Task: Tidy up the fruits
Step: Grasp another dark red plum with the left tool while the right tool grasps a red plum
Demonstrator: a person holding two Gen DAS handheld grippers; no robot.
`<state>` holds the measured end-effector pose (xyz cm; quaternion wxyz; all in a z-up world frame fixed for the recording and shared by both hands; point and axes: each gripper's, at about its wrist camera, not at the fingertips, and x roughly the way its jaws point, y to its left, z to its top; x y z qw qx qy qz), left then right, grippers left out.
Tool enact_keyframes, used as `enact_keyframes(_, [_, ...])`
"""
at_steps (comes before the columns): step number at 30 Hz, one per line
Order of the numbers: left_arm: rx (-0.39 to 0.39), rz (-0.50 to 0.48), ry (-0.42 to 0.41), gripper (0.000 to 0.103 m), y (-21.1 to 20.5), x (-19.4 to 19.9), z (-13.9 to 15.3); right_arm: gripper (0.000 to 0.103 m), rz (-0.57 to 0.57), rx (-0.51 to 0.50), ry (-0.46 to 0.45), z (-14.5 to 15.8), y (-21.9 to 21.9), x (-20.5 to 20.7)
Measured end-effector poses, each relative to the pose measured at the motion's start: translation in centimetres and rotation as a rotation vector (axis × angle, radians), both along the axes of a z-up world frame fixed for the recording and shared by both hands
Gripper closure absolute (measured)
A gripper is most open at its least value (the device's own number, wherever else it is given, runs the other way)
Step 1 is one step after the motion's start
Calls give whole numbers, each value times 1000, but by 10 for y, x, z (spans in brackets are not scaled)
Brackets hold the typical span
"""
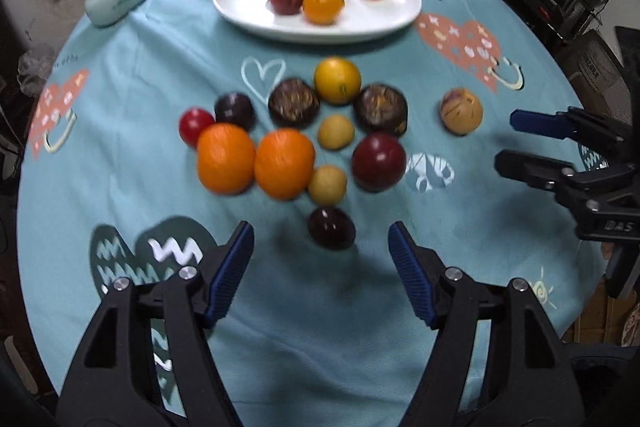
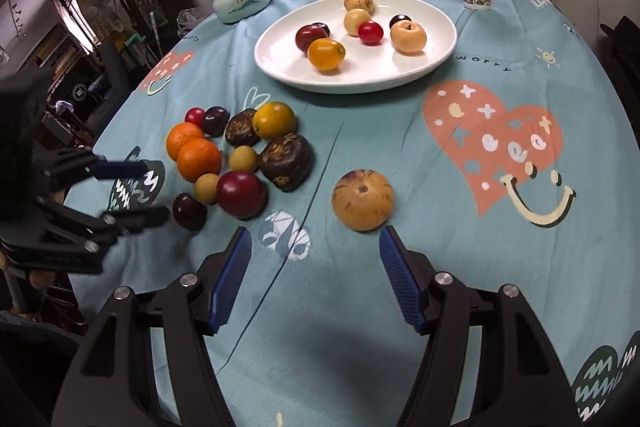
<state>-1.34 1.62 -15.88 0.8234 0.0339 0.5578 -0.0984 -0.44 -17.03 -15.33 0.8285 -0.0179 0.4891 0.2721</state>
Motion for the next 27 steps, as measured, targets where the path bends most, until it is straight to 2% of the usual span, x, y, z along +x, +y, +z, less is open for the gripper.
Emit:
enact_keyframes(5, [-12, 57, 29, 34, 6, 14, -19, 36, 31, -14, 7, -2, 10, -8])
enact_keyframes(6, [-9, 56, 40, 45, 6, 16, -23, 36, 37, -17, 8, -2, 12, -8])
enact_keyframes(7, [-32, 39, 57, 50, 4, 17, -24, 36, 44, -20, 9, -3, 16, -9])
enact_keyframes(8, [-55, 20, 65, 66, 3, 16, -23, 36, 49, -20, 9, -3, 19, -8])
enact_keyframes(9, [-62, 7, 60, 75, 2, 14, -21, 36, 55, -19, 8, -4, 23, -8])
enact_keyframes(11, [-30, -2, 28, 75, 1, 7, -13, 36, 69, -20, 6, -4, 32, -5])
enact_keyframes(16, [-55, 66, -7, 75, 31, -2, 6, 37, 136, -69, -13, -13, 70, 4])
enact_keyframes(20, [-76, 111, -33, 75, 52, -9, 21, 51, 172, -88, 15, -26, 94, 14])
enact_keyframes(23, [-81, 128, -39, 75, 59, -12, 24, 65, 161, -117, -11, -31, 101, 19])
enact_keyframes(27, [-93, 125, -42, 75, 62, -11, 26, 67, 175, -122, -2, -25, 95, 16])
